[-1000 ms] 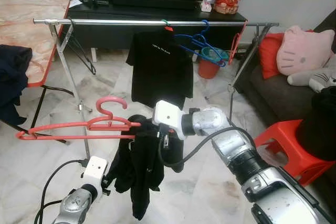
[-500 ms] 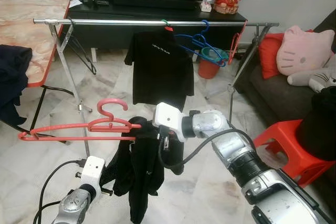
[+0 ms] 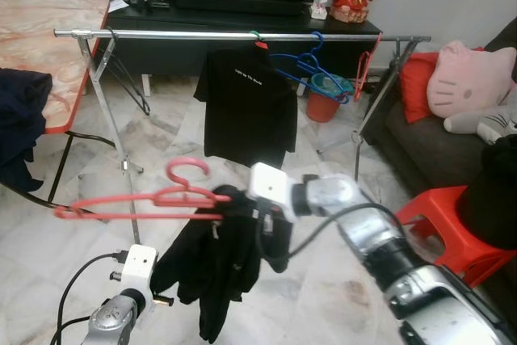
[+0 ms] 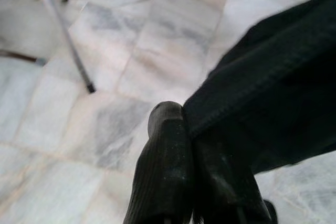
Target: Hang hanger
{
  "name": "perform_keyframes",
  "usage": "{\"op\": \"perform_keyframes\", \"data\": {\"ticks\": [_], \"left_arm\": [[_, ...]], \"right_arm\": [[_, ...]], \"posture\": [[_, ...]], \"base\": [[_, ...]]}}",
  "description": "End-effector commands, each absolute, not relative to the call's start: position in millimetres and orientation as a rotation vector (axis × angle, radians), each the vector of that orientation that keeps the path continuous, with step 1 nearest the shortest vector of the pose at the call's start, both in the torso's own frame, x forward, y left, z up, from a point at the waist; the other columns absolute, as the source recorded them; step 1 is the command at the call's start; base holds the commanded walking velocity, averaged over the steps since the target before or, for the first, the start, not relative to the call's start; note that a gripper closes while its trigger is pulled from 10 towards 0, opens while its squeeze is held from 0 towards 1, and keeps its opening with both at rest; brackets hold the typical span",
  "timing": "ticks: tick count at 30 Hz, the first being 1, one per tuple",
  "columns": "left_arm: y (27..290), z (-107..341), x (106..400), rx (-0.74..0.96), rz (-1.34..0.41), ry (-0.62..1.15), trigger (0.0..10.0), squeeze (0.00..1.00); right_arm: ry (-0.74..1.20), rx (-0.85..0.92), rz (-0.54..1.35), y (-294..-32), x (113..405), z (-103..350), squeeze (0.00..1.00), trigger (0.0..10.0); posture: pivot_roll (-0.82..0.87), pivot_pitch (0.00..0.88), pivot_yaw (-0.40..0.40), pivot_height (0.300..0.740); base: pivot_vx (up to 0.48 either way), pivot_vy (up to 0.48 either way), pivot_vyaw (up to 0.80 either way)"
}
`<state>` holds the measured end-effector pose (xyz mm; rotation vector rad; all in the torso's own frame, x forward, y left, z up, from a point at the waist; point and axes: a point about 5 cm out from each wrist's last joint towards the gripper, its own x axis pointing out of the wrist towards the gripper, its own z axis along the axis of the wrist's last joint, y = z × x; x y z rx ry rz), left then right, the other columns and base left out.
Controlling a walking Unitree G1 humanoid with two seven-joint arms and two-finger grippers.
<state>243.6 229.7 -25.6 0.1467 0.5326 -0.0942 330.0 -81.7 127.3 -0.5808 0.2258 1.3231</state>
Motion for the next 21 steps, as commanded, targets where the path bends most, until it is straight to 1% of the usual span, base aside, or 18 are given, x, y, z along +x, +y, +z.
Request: {"op": "perform_keyframes", "data": {"ticks": [1,2,3,4,6,7,10,11,12,16,18,21], "left_arm": [[235,-34,235,0.146,-0.038,0.598,0.0,0.0],[236,-34,234,0.138,-0.024,0.605,2.9,0.0],[237,-35,234,0.133,-0.01,0.615,4.2,0.0],[238,-35,233,0.138,-0.011,0.619,10.0,0.0],[238,-36,232,0.145,-0.014,0.633,10.0,0.0],[239,-37,231,0.148,-0.007,0.644,10.0,0.0],[240,-38,230,0.149,0.007,0.657,10.0,0.0],[240,-38,230,0.149,0.007,0.657,10.0,0.0],[241,-39,230,0.155,0.01,0.666,10.0,0.0],[241,-40,229,0.159,0.008,0.674,10.0,0.0],[242,-40,229,0.159,0.011,0.679,10.0,0.0],[242,-40,228,0.16,0.014,0.683,10.0,0.0]], "right_arm": [[0.223,-0.627,1.277,-103,334,133,0.0,0.0],[0.241,-0.635,1.257,-111,336,132,0.0,0.0],[0.27,-0.647,1.23,-124,336,130,0.0,0.0],[0.28,-0.651,1.223,-129,336,129,0.0,0.0],[0.304,-0.661,1.21,-139,335,128,0.0,0.0],[0.331,-0.674,1.201,-150,334,127,0.0,0.0],[0.367,-0.693,1.201,-162,332,125,0.0,0.0],[0.367,-0.693,1.201,-162,332,125,0.0,0.0],[0.393,-0.71,1.204,-170,330,123,0.0,0.0],[0.445,-0.744,1.223,-180,326,118,0.0,0.0],[0.495,-0.807,1.213,-188,325,113,0.0,0.0],[0.48,-0.786,1.209,-188,325,114,0.0,0.0]], "posture": [[0.03,0.0,-0.179,0.74],[0.03,0.0,-0.179,0.74],[0.03,0.0,-0.179,0.74],[0.02,0.0,-0.176,0.74],[0.02,0.0,-0.173,0.74],[0.01,0.0,-0.17,0.74],[0.01,0.0,-0.169,0.74],[0.01,0.0,-0.169,0.74],[0.01,0.0,-0.166,0.74],[0.01,0.0,-0.165,0.74],[0.01,0.0,-0.164,0.74],[0.01,0.0,-0.164,0.74]], "base": [[0.0,0.0,0.0],[0.0,0.0,0.0],[0.0,0.0,0.0],[0.0,0.0,0.0],[0.0,0.0,0.0],[0.0,0.0,0.0],[0.0,0.0,0.0],[0.0,0.0,0.0],[0.0,0.0,0.0],[0.0,0.0,0.0],[0.0,0.0,0.0],[0.0,0.0,0.0]]}}
